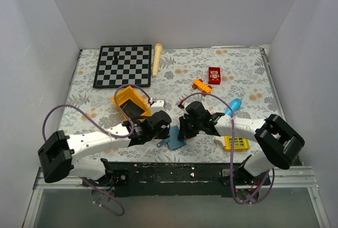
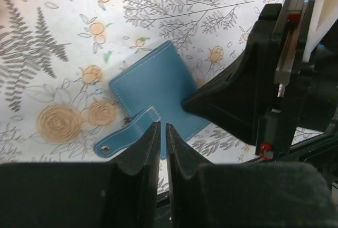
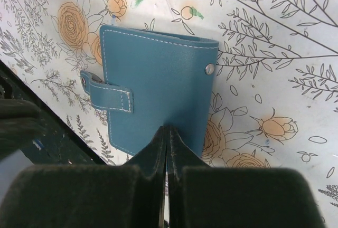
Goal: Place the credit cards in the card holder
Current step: Close the card holder at the center of the board.
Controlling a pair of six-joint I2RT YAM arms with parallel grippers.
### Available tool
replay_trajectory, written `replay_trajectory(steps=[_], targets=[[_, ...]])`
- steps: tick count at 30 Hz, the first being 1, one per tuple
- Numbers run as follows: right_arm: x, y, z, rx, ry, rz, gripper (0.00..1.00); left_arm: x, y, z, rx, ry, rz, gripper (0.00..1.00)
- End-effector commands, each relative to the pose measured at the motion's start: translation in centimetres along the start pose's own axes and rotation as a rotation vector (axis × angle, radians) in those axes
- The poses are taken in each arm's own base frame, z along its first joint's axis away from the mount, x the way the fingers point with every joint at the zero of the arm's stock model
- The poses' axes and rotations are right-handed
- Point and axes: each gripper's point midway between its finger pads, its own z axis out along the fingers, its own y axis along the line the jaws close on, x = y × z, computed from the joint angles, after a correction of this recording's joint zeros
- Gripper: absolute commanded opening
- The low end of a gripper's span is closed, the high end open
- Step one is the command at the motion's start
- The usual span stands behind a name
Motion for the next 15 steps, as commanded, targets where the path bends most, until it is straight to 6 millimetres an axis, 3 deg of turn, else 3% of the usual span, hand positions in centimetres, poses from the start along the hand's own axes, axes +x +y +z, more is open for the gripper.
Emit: replay_trajectory(steps=[1,7,15], targets=[[1.1,-0.7,0.2,0.035,0.024,0.006,0.01,-0.2,-2.2,1.6,0.033,0.021,0.043,0.09],[1.1,-0.2,0.1,0.004,0.008,0.020,0.01,2.4,-0.6,3.4,-0.006,0.080,0.039,0.08],[-0.4,1.0,-1.3,-0.028,-0.038,-0.002,0.01,5.2,1.5,3.4,-0.029,0.138,0.001,0.08]])
